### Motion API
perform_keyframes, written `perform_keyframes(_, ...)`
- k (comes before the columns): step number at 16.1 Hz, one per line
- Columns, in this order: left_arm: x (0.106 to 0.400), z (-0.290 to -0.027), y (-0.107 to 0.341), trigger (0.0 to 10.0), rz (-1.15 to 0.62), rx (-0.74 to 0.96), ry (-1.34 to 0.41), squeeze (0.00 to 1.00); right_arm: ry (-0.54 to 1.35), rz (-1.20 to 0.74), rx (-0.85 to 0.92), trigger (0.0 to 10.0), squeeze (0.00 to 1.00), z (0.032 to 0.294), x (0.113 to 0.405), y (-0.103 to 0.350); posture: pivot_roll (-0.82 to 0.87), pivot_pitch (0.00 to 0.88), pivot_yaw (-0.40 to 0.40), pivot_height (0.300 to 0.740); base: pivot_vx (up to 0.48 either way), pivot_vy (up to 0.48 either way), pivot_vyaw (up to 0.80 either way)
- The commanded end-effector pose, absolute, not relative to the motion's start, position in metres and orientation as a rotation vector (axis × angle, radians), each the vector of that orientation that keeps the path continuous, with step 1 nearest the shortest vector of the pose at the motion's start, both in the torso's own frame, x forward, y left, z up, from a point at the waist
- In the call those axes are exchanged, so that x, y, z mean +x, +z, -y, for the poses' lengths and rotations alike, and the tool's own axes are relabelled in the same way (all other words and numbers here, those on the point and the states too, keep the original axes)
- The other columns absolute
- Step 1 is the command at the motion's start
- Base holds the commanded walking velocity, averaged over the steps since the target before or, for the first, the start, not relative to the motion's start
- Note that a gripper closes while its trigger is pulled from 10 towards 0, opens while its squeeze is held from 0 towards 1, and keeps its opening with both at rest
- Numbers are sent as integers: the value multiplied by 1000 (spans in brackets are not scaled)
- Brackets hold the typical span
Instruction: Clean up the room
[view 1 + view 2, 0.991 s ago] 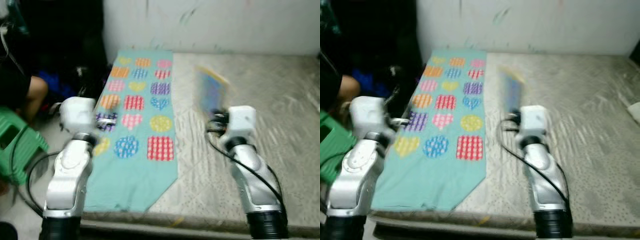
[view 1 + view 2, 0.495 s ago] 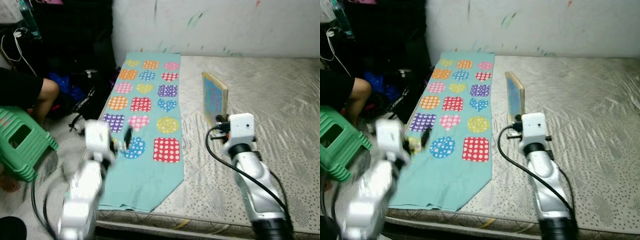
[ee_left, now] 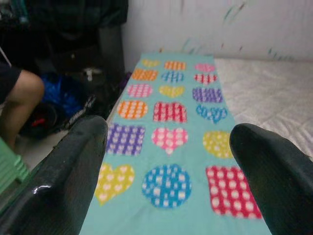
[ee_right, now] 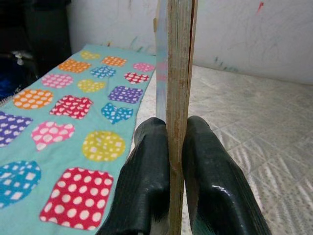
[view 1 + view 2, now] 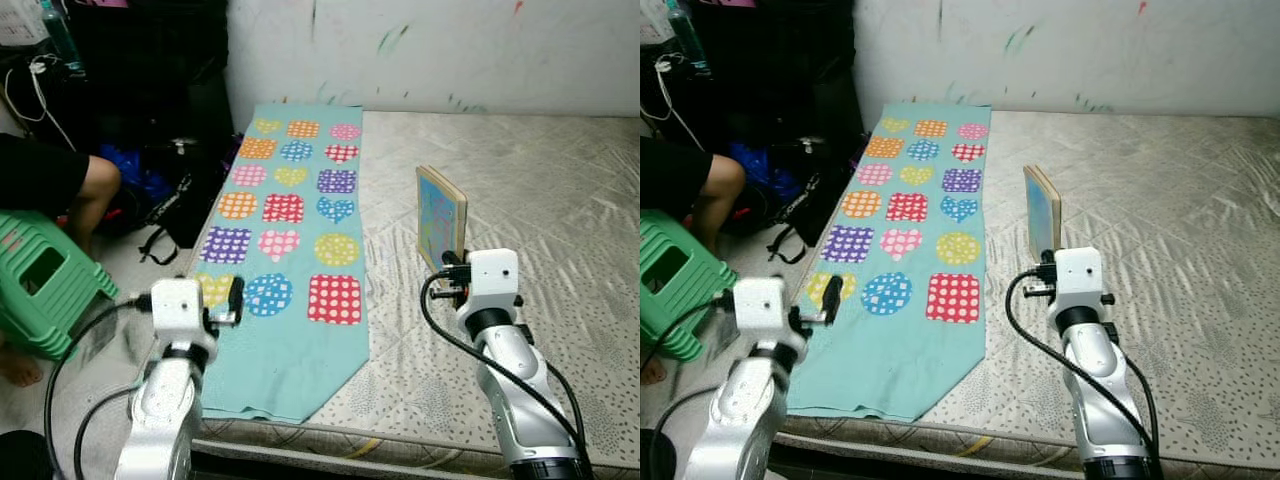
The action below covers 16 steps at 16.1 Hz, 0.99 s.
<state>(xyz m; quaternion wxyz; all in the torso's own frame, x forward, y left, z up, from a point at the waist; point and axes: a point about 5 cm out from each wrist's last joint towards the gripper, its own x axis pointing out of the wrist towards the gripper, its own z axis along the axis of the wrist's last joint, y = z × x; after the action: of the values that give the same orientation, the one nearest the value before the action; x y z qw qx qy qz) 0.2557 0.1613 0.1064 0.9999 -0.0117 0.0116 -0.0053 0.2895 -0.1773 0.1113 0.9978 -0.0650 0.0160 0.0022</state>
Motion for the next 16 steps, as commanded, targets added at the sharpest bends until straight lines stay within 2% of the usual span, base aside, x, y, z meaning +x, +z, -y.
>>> perform_keyframes(1,259,-162,110,10000,-5,-32,-20,0,-9,36,-113,10000,0,178,291,126,-28,0,65,740,0,0,-650)
perform_keyframes(3,262,-158,112,10000,9,-31,-30,0,-13,35,-103,10000,0,179,292,126,-32,0,69,740,0,0,-800)
perform_keyframes(16,262,-156,111,10000,0,-53,-39,0,0,55,-115,10000,0,177,294,130,-34,0,69,740,0,0,-456)
